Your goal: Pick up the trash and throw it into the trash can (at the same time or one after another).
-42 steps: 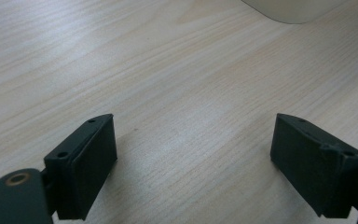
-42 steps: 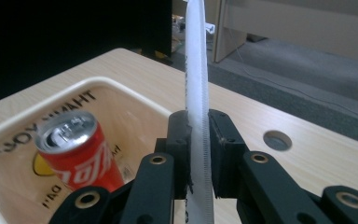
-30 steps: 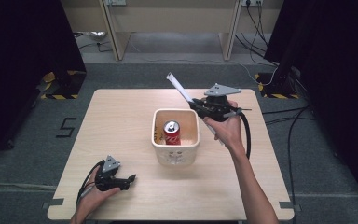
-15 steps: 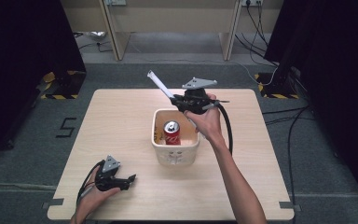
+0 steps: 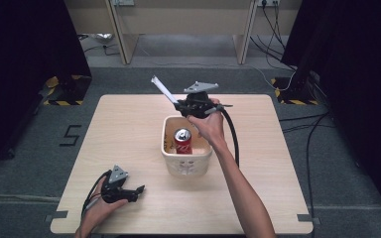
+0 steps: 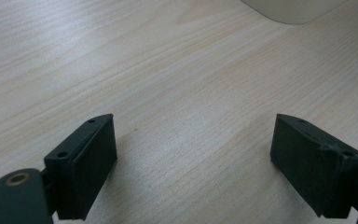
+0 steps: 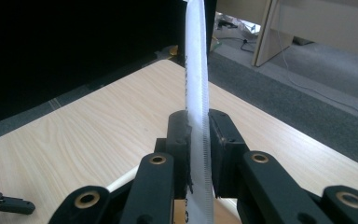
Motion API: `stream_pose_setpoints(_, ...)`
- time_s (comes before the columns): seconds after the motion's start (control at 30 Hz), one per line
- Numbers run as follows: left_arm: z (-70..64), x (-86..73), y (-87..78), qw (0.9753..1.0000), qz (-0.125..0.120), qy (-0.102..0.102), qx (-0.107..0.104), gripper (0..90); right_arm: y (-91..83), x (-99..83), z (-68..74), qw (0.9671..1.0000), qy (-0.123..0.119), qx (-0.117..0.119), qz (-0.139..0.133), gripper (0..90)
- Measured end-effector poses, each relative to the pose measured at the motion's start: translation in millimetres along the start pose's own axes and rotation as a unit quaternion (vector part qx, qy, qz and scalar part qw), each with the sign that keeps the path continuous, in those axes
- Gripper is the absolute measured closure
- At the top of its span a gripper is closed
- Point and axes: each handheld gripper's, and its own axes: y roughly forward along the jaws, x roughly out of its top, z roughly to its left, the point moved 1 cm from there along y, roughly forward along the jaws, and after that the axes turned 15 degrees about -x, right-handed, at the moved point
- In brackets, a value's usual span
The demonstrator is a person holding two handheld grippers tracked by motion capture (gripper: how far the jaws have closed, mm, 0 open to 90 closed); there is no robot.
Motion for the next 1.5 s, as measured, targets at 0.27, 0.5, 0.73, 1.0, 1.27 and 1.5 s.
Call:
stream_pose_setpoints(0.27, 0.0, 0.0, 0.0, 1.0000, 0.001, 0.001, 0.000, 13.9, 10.0, 0.5, 0.8, 1.0000, 0.007, -0.003, 0.002, 79.7)
stream_pose_setpoints(0.5, -0.3, 0.0, 0.3, 1.0000, -0.002, -0.002, 0.000, 13.9, 14.6, -5.8, 1.1, 1.0000, 0.006, -0.005, -0.002, 79.6)
stream_pose_setpoints(0.73, -0.3, -0.1, 0.3, 1.0000, -0.002, -0.002, 0.000, 13.9, 16.6, -14.4, -4.4, 0.9998, 0.017, -0.005, -0.007, 78.8)
stream_pose_setpoints(1.0, -0.3, -0.1, 0.5, 1.0000, -0.003, -0.001, 0.001, 13.9, 18.8, -15.1, -3.1, 0.9997, 0.020, -0.004, -0.014, 79.3)
stream_pose_setpoints(1.27, -0.2, -0.1, 0.3, 1.0000, -0.002, -0.001, 0.001, 13.9, 19.3, -20.4, -2.6, 0.9997, 0.020, -0.003, -0.011, 79.2)
stream_pose_setpoints(1.5, -0.2, -0.1, 0.2, 1.0000, -0.001, 0.000, 0.000, 13.9, 18.8, -28.3, -2.7, 0.9997, 0.023, 0.000, -0.005, 79.2)
